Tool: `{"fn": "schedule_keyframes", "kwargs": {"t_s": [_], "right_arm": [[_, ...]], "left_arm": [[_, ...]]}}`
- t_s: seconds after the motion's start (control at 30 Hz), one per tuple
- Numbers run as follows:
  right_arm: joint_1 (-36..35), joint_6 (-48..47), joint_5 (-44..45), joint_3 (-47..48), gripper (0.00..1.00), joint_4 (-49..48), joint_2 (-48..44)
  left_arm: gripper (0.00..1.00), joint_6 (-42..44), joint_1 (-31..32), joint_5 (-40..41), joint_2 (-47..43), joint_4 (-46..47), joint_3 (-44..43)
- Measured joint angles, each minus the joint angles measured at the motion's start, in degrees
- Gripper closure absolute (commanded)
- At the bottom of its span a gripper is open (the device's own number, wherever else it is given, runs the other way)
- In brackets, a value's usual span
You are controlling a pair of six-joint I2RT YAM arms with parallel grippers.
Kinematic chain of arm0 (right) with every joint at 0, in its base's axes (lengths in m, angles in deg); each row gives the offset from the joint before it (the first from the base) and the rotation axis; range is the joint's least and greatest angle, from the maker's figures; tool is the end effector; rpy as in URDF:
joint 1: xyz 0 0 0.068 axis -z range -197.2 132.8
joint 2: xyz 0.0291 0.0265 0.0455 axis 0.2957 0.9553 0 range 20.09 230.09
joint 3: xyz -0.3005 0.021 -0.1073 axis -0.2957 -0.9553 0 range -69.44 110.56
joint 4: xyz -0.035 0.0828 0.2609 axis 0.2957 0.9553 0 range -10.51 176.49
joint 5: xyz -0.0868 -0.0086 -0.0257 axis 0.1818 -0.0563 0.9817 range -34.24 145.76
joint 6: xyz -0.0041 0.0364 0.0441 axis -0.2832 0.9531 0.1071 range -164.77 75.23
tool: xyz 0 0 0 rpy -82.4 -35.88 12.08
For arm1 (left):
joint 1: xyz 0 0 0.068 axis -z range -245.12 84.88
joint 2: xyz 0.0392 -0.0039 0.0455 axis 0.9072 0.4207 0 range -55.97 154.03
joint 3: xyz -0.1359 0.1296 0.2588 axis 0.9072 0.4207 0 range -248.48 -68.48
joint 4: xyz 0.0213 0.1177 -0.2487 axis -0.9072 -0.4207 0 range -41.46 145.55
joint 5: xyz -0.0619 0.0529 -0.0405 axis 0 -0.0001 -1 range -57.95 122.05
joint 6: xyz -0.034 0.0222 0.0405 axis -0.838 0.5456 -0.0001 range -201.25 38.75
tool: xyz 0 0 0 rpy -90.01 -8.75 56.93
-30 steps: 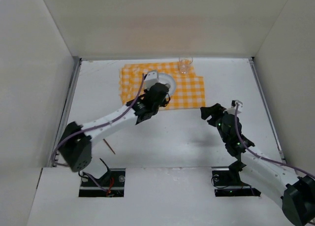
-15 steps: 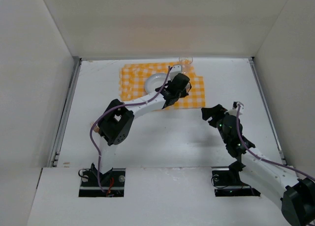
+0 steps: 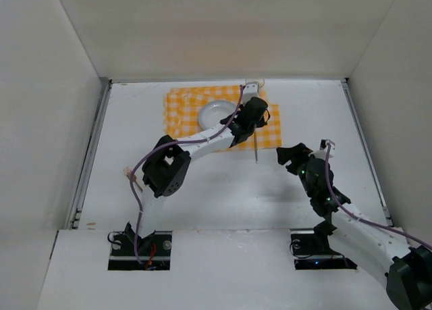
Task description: Set the dinner table for one person
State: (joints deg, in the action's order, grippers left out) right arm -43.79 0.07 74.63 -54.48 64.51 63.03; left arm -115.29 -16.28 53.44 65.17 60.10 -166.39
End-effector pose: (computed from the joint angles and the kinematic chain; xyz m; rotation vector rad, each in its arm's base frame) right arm 0.1481 0.0595 0.2318 0.5232 1.7485 0.5962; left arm 0.3735 -0.4046 0.2974 -0.0107 1.9239 -0.6356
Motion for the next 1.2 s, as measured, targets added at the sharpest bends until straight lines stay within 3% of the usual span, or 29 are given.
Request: {"fn": "schedule_keyframes", "kwargs": {"t_s": [0.2,0.67,0.97,1.2], "right_arm": [[0.0,0.0,0.0,0.0,0.27,0.0,1.2],[0.0,0.0,0.0,0.0,0.27,0.0,0.9],[0.0,0.0,0.0,0.0,0.27,0.0,0.7],[0.0,0.0,0.0,0.0,0.27,0.0,0.4]], "left_arm": [[0.83,-0.1,1.4,0.0,2.5,-3.2,2.4],[0.81,-0.7,2.6,2.4,9.1,-7.0,2.1],[0.95,-1.1,2.6,2.6,9.2,-7.2,1.9],[0.97,-1.4,2.9,2.4,7.3,-6.0,4.5]]}}
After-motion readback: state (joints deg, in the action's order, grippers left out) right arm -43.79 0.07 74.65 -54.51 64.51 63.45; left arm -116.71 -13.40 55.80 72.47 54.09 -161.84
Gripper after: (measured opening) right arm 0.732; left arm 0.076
